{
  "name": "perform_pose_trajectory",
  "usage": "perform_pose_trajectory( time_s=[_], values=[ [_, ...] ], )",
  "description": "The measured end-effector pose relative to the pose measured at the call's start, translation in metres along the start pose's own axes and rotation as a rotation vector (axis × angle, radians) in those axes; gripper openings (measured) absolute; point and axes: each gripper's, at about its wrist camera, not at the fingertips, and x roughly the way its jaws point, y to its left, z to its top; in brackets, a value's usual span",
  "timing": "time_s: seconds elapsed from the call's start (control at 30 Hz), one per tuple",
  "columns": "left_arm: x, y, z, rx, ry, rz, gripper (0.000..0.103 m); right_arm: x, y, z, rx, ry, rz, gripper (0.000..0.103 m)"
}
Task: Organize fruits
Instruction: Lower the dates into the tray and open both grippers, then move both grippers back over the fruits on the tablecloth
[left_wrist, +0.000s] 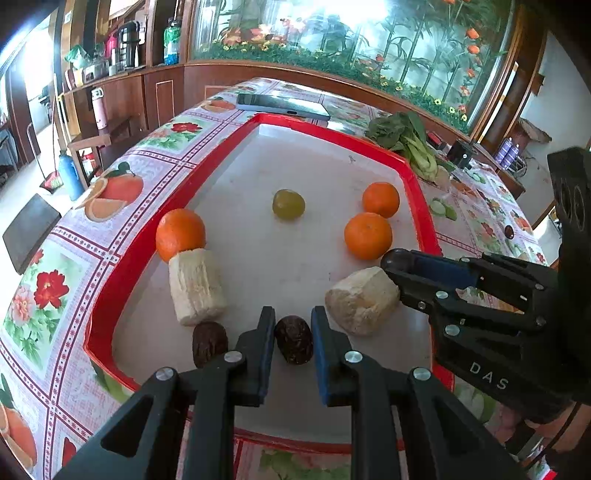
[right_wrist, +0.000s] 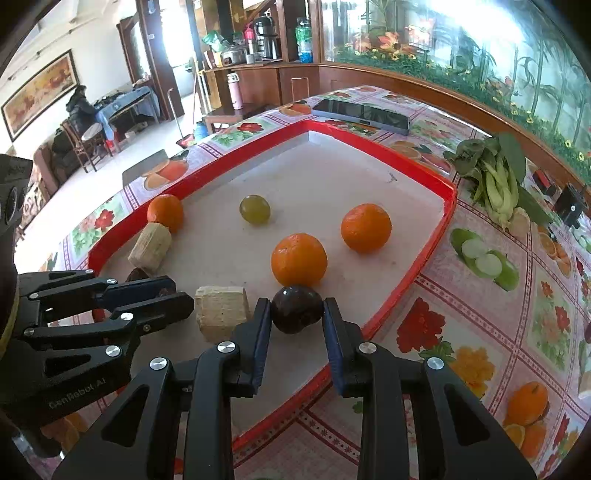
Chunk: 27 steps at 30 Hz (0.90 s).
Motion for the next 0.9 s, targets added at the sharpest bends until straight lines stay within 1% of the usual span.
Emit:
perform_pose_trajectory(
  time_s=[0.13,0.2,0.27,0.3,0.43,0.57,0.63,0.73,0.9],
  values=[
    [-0.001,-0.001,-0.001,-0.003,-0.001,0.0,0.026,0.0,0.0,0.0,0.011,-0.003,0.007,0.031],
    [-0.002,-0.002,-0.001,-0.003,-0.003,-0.001,0.03,-0.001,0.001,0.0,0.013,-0.003,0.006,0.032],
    [-0.003,-0.004,-0.003,0.003,-0.007,0.007,0.04,-0.003,0.001,0.0,0.015,-0.005,0.007,0.033],
    [-0.005,-0.005,-0.003,0.007,-0.013,0.019,0.047,-0.004,0.002,0.0,0.017,-0.007,0.005,0.033],
    [-0.011,-0.004,-0.005,-0.009,-0.034,0.035,0.059,-0.012,0.002,-0.004,0.039,-0.016,0.003,0.035],
    [-0.016,-0.002,-0.007,-0.034,-0.043,0.045,0.064,-0.023,0.001,-0.007,0.055,-0.03,0.0,0.035],
    [-0.018,-0.003,-0.008,-0.041,-0.041,0.048,0.065,-0.03,0.0,-0.01,0.075,-0.045,0.003,0.036],
    [-0.023,-0.007,-0.01,-0.049,-0.042,0.043,0.065,-0.038,-0.003,-0.016,0.104,-0.047,-0.005,0.042],
    [-0.032,-0.02,-0.014,-0.035,-0.058,0.043,0.07,-0.054,-0.02,-0.035,0.198,-0.038,0.014,0.044]
  ],
)
